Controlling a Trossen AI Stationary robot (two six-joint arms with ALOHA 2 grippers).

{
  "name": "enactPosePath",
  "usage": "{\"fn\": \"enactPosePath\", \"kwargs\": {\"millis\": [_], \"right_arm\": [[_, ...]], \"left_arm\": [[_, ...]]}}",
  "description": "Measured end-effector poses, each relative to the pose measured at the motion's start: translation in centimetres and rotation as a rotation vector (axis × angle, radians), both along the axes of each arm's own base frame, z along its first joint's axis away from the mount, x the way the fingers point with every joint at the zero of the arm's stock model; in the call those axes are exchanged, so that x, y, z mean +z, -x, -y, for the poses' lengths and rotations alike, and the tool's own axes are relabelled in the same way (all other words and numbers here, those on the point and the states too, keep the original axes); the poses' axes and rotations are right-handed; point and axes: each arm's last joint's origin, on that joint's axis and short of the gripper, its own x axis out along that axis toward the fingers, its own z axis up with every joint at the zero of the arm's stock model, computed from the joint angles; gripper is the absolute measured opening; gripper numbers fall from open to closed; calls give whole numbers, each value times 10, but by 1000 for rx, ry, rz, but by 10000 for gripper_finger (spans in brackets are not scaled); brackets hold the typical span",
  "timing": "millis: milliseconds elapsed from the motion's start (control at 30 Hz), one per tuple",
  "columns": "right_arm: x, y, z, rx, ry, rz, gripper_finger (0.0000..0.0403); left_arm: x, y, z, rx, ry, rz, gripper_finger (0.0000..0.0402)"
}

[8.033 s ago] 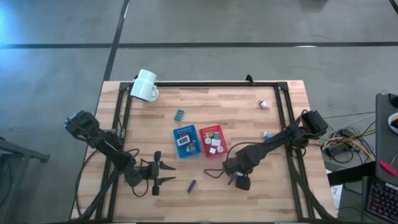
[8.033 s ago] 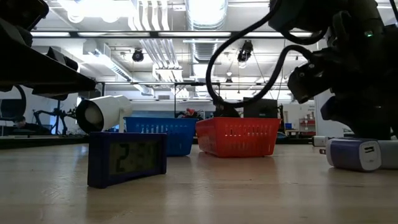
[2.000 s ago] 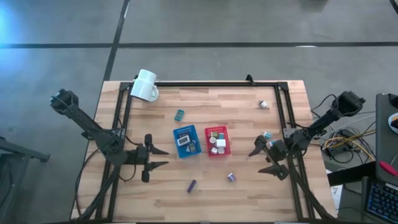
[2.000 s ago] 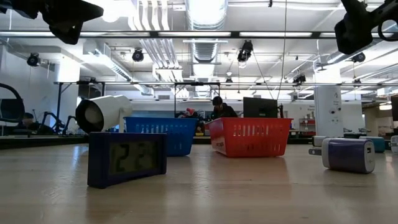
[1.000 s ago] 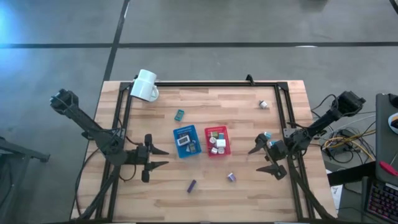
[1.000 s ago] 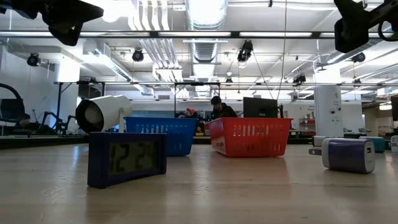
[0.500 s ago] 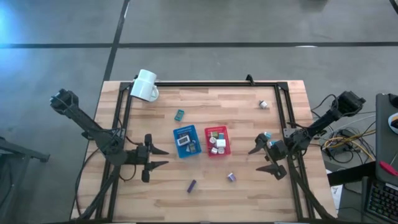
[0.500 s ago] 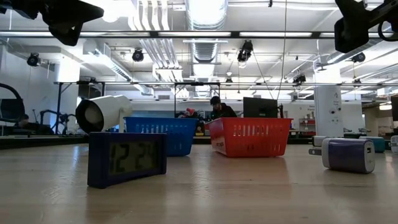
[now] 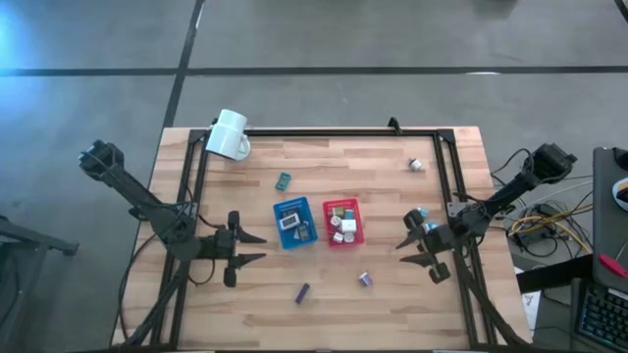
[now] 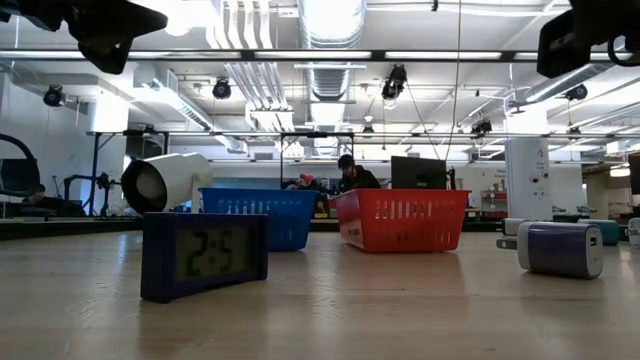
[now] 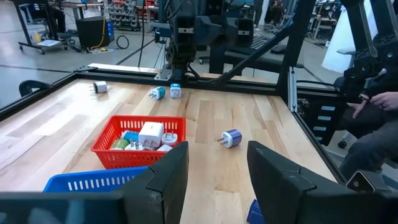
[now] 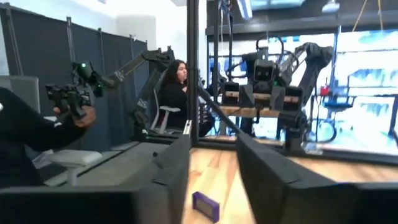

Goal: Pick & Place Office items
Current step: Put the violet digital clock into the blue bin

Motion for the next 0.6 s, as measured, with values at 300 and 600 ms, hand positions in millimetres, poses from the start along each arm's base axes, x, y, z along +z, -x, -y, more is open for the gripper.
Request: {"fn": "enactPosePath", "kwargs": {"millis": [300,600], "right_arm": [[18,-9,-6,-53,183,89,30],[28,-28,-10,-282,119,-134,36]], "left_arm": [[0,0,-1,34,25,6,165],[0,0,-2,63,1,9,165]]}}
